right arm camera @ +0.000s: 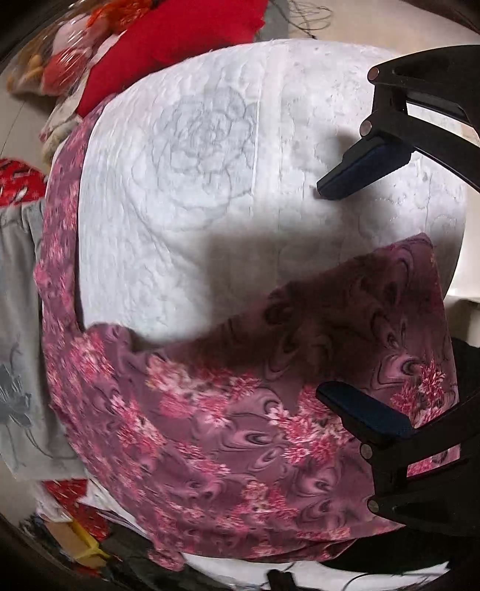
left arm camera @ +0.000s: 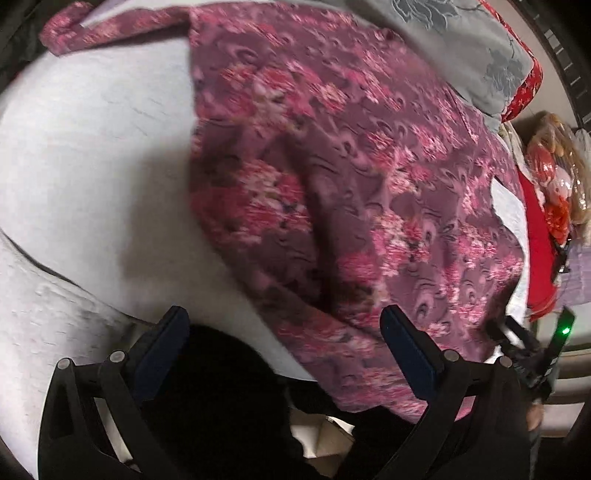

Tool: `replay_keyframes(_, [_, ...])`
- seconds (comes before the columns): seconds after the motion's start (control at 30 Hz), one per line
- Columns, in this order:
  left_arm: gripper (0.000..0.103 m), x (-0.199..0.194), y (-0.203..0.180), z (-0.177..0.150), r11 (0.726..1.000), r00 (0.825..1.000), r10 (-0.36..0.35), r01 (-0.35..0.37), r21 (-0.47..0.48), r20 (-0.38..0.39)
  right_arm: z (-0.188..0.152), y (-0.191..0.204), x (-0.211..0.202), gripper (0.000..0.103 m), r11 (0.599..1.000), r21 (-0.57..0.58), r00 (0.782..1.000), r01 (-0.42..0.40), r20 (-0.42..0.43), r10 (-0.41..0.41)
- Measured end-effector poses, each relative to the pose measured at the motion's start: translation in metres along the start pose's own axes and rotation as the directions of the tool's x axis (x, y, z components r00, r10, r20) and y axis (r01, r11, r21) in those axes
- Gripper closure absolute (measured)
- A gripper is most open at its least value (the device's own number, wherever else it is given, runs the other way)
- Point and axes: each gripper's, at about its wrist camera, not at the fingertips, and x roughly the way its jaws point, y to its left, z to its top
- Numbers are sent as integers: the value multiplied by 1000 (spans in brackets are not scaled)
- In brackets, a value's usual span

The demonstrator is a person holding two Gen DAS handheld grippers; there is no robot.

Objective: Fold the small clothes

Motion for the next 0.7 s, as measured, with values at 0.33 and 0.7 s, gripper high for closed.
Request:
replay_keyframes(0.33, [47,39,-11,-6,999,983,-39,32,-43,-177,-11,19,-4,27,990,-138,1000,14,11,-13])
replay_keyframes(0.7, [101,-88,45,-18,984,989,-150,151,-98,22,-14,-15,-96,99,919,-4,907,-393,162,389])
